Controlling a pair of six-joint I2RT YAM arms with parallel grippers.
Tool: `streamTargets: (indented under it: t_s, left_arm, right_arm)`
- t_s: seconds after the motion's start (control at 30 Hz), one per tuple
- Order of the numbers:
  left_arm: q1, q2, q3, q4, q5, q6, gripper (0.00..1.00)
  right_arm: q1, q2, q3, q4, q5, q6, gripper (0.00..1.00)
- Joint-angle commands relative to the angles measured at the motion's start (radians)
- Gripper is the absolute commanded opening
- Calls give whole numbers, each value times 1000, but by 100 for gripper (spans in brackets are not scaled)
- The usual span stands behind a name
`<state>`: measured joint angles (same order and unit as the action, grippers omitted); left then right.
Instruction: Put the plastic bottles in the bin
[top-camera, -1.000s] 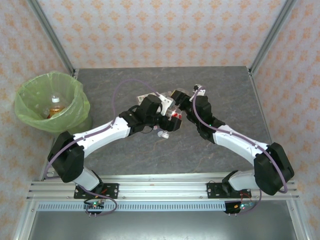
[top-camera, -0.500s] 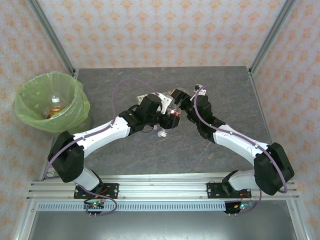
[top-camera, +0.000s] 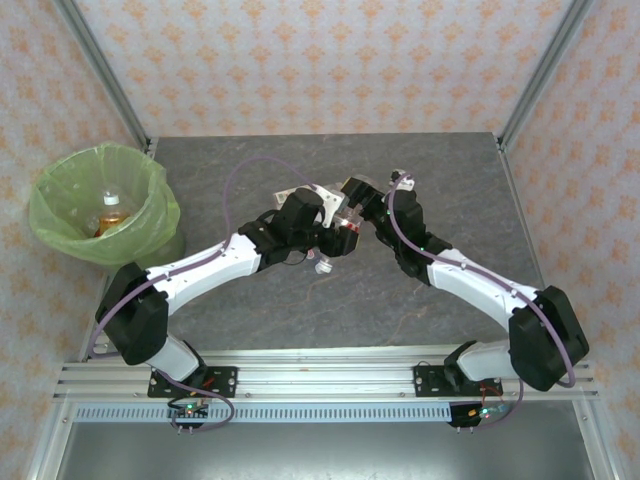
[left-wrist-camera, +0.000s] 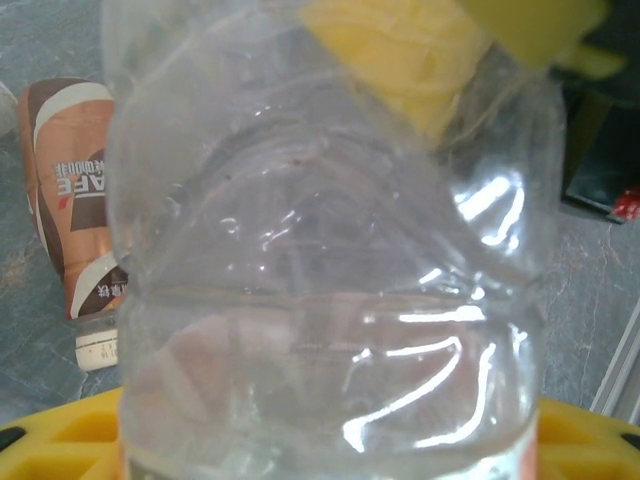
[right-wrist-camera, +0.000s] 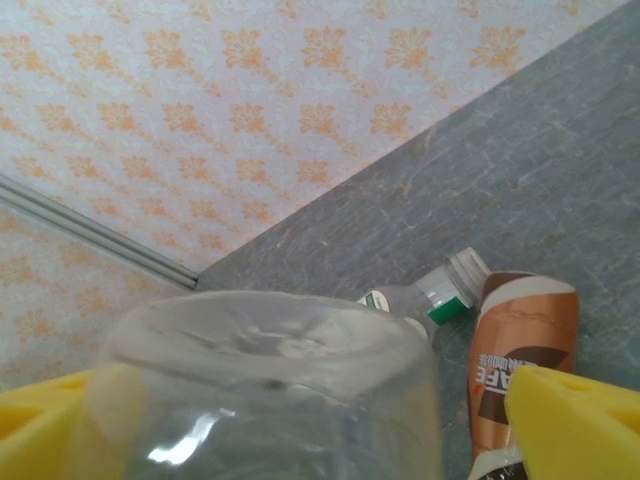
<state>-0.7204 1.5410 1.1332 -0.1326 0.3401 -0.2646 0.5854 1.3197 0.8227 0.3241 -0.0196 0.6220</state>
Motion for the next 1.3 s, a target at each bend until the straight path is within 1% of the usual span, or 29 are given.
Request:
streamTargets:
  t_s: [0.0,0.37,0.77,0.87,1.0,1.03,1.1,1.27]
  left_arm:
    - [19,2,22,18,-55,-32,59]
    - [51,5,19,10,-81,-57,57]
    - [89,1,25,-8,-104,-68,56]
    - [100,-4,25,-14,-109,-73,56]
    - [113,-15,30,-31,-124,-80,56]
    - [116,-21,27,-30,-128,-79,56]
    - [120,-34,25,-35,-139,-71,56]
    - [139,-69,32,-75,-197,-56,56]
  right_arm:
    - [0,-55,18,6,-15,-11,99]
    - [-29,-82,-42,56,43,40,99]
    - [-57,-88,-75,28,150,81,99]
    - [-62,-86,-77,-12,206,103,99]
    - [-70,-69,-67,-140,324,154,99]
    - [-70,-59,-67,-160,342,146,99]
    - [-70,-36,-65,-190,346,127,99]
    - [-70,7,-74,-188,262,97,99]
